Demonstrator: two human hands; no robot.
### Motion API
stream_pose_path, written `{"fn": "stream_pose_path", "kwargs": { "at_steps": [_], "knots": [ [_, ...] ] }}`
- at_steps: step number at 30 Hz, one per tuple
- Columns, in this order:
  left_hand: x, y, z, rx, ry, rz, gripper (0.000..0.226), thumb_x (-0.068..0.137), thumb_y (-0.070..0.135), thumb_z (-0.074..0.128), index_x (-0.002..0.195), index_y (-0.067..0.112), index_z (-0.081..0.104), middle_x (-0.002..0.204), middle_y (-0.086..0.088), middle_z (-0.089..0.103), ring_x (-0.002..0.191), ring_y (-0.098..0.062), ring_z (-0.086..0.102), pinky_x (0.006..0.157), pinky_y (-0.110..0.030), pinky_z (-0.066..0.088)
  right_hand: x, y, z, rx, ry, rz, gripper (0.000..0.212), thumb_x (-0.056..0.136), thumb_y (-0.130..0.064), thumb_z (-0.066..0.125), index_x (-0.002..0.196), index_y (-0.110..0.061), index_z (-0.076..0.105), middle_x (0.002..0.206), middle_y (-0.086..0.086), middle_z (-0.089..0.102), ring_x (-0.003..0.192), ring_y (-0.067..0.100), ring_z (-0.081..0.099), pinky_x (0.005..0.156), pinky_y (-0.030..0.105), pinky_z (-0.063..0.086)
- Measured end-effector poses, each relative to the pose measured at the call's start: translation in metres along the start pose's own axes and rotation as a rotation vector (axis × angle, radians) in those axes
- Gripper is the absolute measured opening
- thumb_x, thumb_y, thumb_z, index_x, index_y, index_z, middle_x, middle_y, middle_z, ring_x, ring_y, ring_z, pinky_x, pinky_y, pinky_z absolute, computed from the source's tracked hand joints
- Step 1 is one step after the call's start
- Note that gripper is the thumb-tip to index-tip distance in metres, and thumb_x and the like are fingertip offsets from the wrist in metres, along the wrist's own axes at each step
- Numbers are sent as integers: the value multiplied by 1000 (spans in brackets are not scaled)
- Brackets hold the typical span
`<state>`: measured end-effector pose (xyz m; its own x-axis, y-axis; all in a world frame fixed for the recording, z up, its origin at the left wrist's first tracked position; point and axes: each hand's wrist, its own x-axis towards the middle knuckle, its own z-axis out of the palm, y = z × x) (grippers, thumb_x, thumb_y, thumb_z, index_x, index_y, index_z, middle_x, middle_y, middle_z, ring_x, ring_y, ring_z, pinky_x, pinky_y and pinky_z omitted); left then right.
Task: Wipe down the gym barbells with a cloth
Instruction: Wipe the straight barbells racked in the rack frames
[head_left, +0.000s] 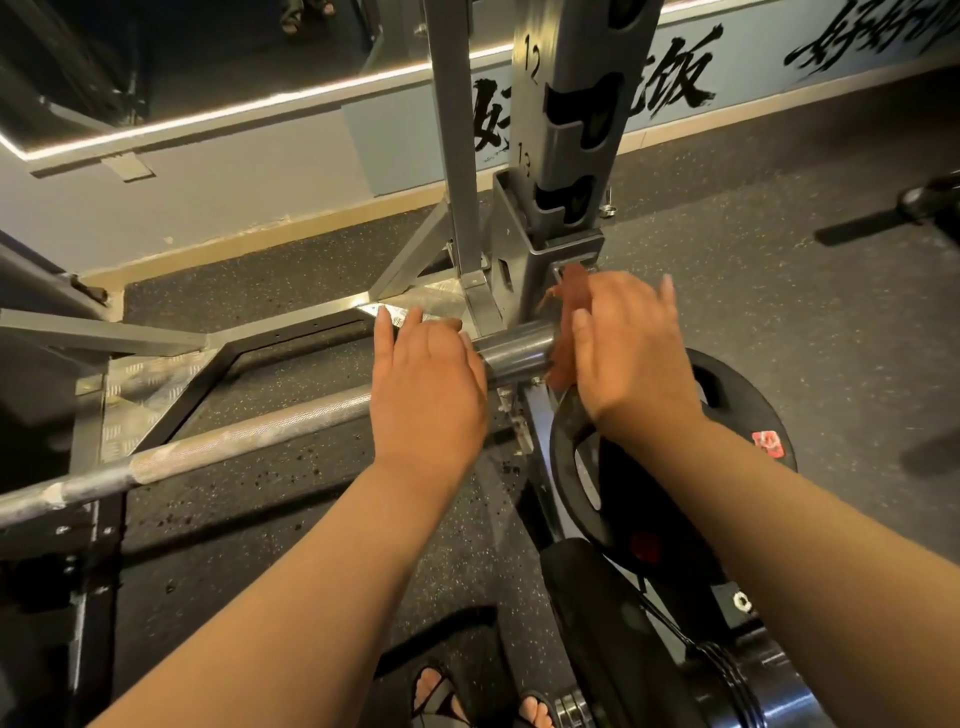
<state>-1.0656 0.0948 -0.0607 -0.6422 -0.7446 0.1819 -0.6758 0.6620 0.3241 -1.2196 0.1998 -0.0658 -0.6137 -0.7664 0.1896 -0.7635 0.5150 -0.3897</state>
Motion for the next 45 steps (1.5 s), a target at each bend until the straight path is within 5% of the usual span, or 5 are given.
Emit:
{"fn": "stream_pose_path", "kwargs": {
  "at_steps": [5,12,18,26,45],
  "knots": [
    [6,8,2,41,-67,16,32,96,16,36,110,5,63,126,-19,63,148,-36,34,127,-44,-3,-21,-46,18,30,-120,-30,53,107,-20,31,158,-8,25,165,10,25,157,29,2,128,47,1],
    [4,8,9,30,-8,52,29,102,13,38,104,3,66,112,-17,65,130,-39,51,127,-51,11,13,-4,-1,-52,-69,84,39,106,-34,28,130,-14,53,134,6,58,136,25,47,126,56,11],
    [6,9,13,57,-4,44,38,107,21,33,105,4,68,114,-18,66,135,-36,48,127,-47,9,-17,-24,11,-8,-67,-6,48,107,-30,35,151,-10,36,157,12,36,154,32,18,127,53,10],
    [6,7,13,85,0,55,43,106,22,28,106,6,68,116,-17,67,135,-35,49,127,-50,13,27,9,-10,-45,-101,131,36,107,-30,28,120,-12,56,121,7,61,126,27,54,126,56,12],
    [6,6,18,79,46,60,28,102,15,42,98,2,66,114,-22,67,134,-38,51,126,-52,17,-8,-29,2,-55,-227,-171,49,107,-30,24,152,-16,36,156,6,37,152,25,22,128,48,-1]
  ]
}}
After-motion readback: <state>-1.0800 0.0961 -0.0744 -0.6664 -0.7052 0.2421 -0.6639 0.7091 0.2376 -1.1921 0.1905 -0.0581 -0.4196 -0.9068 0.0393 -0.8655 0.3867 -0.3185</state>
